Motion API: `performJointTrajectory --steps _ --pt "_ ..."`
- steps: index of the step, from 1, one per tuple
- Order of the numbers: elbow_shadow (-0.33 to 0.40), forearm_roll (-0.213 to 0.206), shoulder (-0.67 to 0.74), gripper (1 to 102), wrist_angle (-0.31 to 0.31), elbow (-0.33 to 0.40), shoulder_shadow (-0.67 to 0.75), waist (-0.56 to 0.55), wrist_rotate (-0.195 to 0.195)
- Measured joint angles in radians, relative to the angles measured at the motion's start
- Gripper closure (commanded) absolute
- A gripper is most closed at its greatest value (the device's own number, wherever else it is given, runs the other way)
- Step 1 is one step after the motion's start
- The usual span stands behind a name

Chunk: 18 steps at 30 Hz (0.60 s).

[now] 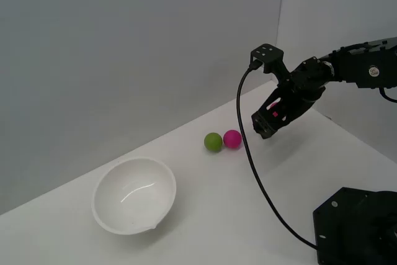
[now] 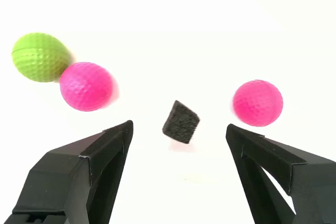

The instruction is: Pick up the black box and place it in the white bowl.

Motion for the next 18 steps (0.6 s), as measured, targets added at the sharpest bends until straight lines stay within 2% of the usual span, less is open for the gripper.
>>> performJointTrajectory --steps 3,18 --pt "0.0 0.0 -0.028 3 -0.015 0.0 -0.025 0.002 0.017" --pt "0.0 0.0 -0.12 3 -0.067 0.0 -0.12 0.003 0.017"
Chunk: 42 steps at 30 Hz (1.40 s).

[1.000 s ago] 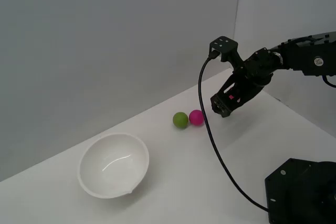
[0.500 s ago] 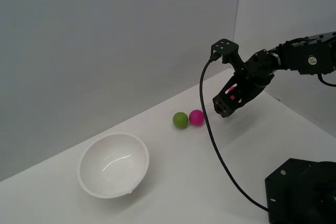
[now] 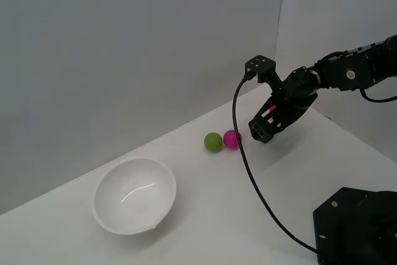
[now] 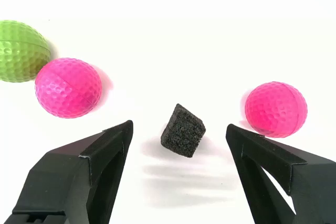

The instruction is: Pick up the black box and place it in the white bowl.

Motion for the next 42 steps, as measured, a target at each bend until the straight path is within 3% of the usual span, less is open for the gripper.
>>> performJointTrajectory --steps 14,19,25,33,38,42 --pt "0.0 0.0 -0.037 8 -0.02 -0.002 -0.035 0.0 0.0" --pt "-0.006 0.0 -0.038 32 -0.021 -0.006 -0.037 0.0 0.002" --pt "-0.006 0.0 -0.054 40 -0.02 -0.006 -0.052 0.0 0.002" --pt "-0.006 0.0 -0.055 72 -0.02 -0.006 -0.052 0.0 0.0" --pt "-0.006 0.0 -0.054 99 -0.02 -0.006 -0.052 -0.002 0.0" --pt "-0.006 0.0 -0.054 100 -0.021 -0.006 -0.052 0.0 0.0"
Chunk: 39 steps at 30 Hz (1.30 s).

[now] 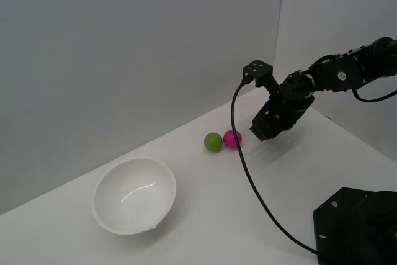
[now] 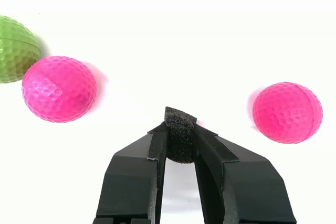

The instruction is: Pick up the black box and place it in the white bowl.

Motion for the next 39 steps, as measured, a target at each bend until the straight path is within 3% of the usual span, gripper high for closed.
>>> performJointTrajectory --steps 9,25,31,39 --pt "-0.009 0.0 0.026 100 0.044 -0.009 0.026 0.0 0.0" --pt "-0.026 0.0 0.27 100 0.183 -0.025 0.268 0.015 0.0" --pt "-0.026 0.0 0.362 100 0.207 -0.025 0.364 0.015 0.0" --pt "-0.038 -0.012 0.434 100 0.244 -0.04 0.437 -0.071 -0.006"
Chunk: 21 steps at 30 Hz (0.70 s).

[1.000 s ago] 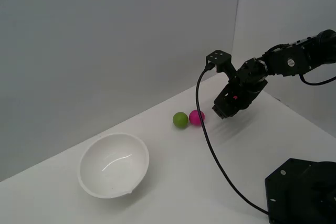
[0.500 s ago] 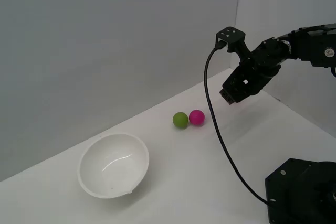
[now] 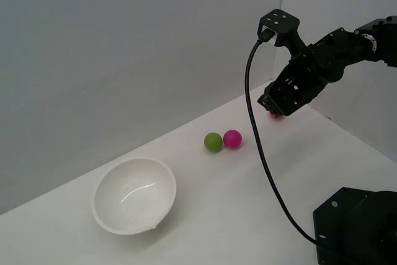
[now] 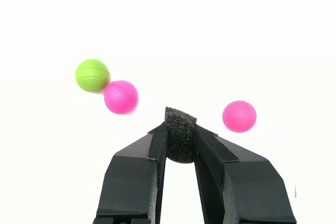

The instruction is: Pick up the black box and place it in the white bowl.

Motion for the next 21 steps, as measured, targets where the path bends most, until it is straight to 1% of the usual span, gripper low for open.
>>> performJointTrajectory --steps 2,6,10,12,21 --pt "-0.011 -0.009 0.005 100 0.0 -0.011 0.005 -0.021 -0.006" --pt "-0.031 -0.012 0.02 100 0.0 -0.029 0.021 -0.075 -0.006" --pt "-0.049 -0.029 0.023 100 0.0 -0.049 0.023 -0.14 -0.008" --pt "-0.054 -0.043 0.021 100 0.0 -0.054 0.023 -0.15 -0.02" --pt "-0.084 -0.086 -0.003 100 -0.005 -0.087 -0.003 -0.239 -0.023"
